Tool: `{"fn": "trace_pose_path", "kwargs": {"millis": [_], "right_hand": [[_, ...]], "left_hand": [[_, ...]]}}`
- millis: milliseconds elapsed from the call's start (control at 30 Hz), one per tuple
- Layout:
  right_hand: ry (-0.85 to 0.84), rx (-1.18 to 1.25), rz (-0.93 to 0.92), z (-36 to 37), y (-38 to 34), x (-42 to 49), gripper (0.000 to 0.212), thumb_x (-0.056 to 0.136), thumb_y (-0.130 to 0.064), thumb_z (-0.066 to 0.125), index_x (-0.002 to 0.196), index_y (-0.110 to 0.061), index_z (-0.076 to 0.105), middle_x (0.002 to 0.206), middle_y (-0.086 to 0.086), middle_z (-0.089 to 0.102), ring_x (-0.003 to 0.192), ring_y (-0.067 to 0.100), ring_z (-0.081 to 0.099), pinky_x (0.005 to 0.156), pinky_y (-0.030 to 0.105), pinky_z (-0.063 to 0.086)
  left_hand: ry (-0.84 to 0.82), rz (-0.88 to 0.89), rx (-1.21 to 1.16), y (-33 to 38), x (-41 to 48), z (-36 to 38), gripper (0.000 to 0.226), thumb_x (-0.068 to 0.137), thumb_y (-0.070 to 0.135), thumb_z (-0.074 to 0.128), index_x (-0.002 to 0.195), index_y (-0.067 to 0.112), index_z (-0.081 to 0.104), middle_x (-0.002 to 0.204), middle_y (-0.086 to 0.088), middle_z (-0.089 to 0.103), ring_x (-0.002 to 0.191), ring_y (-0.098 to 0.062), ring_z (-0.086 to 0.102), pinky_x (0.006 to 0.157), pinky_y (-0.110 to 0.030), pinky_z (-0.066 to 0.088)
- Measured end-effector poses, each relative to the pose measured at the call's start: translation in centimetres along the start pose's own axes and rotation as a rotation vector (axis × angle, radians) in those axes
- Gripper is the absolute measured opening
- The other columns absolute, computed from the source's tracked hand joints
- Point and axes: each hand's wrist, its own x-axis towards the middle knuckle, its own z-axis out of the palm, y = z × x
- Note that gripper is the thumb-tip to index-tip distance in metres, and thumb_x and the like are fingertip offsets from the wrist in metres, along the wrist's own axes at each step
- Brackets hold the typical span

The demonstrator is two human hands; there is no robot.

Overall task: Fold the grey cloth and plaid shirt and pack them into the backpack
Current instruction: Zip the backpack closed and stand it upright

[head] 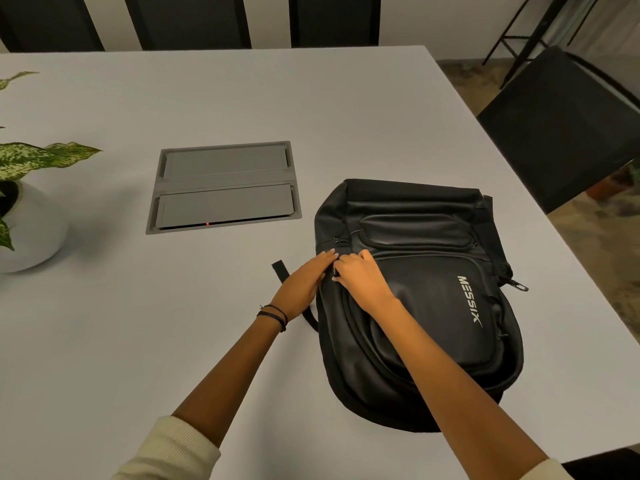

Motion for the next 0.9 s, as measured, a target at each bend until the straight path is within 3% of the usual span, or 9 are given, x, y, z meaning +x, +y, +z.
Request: {"fn": "trace_pose_path", "kwargs": {"millis": [100,300,467,567,600,667,733,833,900], "right_hand": [[-0.017,0.054,-0.034,0.4,0.1,-0.1,0.021,0.095,-0.022,0.05,0.11,-0.009,0.058,0.104,0.007,0.065,0.095,0.022,0.058,0.092,0.032,0.031],[0.012,-0.016,-0.059,0.2,-0.2,-0.6,0.025,0.097,-0.022,0.044,0.116,-0.008,0.051,0.104,0.005,0.064,0.097,0.02,0.057,0.095,0.032,0.029],[-0.02,-0.029,-0.118,-0.7,-0.6,-1.7,0.019,0.097,-0.022,0.044,0.104,-0.011,0.057,0.104,0.005,0.062,0.099,0.021,0.055,0.097,0.032,0.028],[-0.06,-0.055,-0.127,-1.0,-1.1,-2.5,0.012,0.093,-0.023,0.055,0.097,-0.014,0.061,0.095,0.001,0.063,0.091,0.017,0.057,0.092,0.031,0.032],[-0.092,-0.077,-0.124,-1.2,-1.4,-3.0,0.008,0.085,-0.025,0.065,0.087,-0.018,0.063,0.086,-0.003,0.064,0.082,0.014,0.058,0.087,0.029,0.036],[-0.129,-0.096,-0.14,-1.1,-1.5,-3.5,0.027,0.057,-0.032,0.087,0.06,-0.025,0.062,0.059,-0.01,0.059,0.057,0.008,0.055,0.071,0.025,0.044],[-0.079,-0.095,-0.132,-1.1,-1.5,-3.9,0.038,0.038,-0.038,0.093,0.047,-0.028,0.057,0.046,-0.013,0.051,0.045,0.006,0.049,0.063,0.02,0.044],[-0.034,-0.102,-0.158,-1.5,-2.0,-5.3,0.037,0.041,-0.044,0.09,0.046,-0.028,0.058,0.045,-0.012,0.052,0.046,0.006,0.05,0.062,0.019,0.044],[-0.064,-0.091,-0.209,-1.5,-2.0,-6.1,0.028,0.055,-0.043,0.086,0.055,-0.026,0.062,0.053,-0.01,0.057,0.054,0.007,0.054,0.068,0.022,0.044]], "left_hand": [[-0.043,0.015,-0.032,0.3,0.6,0.4,0.048,0.101,0.019,0.031,0.147,0.017,0.016,0.155,-0.007,0.018,0.142,-0.019,0.021,0.114,-0.026,0.015],[-0.041,0.011,-0.01,-0.2,1.5,0.8,0.05,0.101,0.021,0.034,0.148,0.021,0.015,0.156,-0.006,0.015,0.142,-0.022,0.023,0.113,-0.027,0.018],[-0.033,0.011,0.019,-0.7,1.8,1.0,0.05,0.101,0.018,0.034,0.148,0.02,0.016,0.156,-0.009,0.016,0.143,-0.022,0.02,0.115,-0.03,0.017],[-0.037,-0.01,0.04,-0.6,2.1,1.3,0.05,0.101,0.018,0.032,0.148,0.02,0.015,0.156,-0.009,0.015,0.143,-0.024,0.02,0.116,-0.032,0.018],[-0.037,-0.013,0.043,-0.7,2.1,1.4,0.049,0.101,0.017,0.032,0.148,0.02,0.015,0.156,-0.009,0.014,0.143,-0.024,0.019,0.116,-0.032,0.018],[-0.034,-0.025,0.057,-0.8,2.2,1.6,0.048,0.102,0.018,0.031,0.148,0.019,0.016,0.156,-0.009,0.014,0.143,-0.024,0.018,0.115,-0.031,0.017],[-0.031,-0.034,0.065,-0.9,2.3,1.7,0.048,0.102,0.019,0.03,0.148,0.019,0.017,0.156,-0.009,0.014,0.143,-0.025,0.018,0.115,-0.031,0.017],[-0.022,-0.027,0.077,-0.9,2.4,1.8,0.048,0.101,0.02,0.032,0.148,0.019,0.019,0.156,-0.01,0.016,0.143,-0.025,0.02,0.115,-0.03,0.017],[-0.02,-0.028,0.084,-0.9,2.3,1.8,0.048,0.101,0.021,0.032,0.148,0.019,0.02,0.155,-0.01,0.017,0.142,-0.025,0.021,0.115,-0.031,0.019]]}}
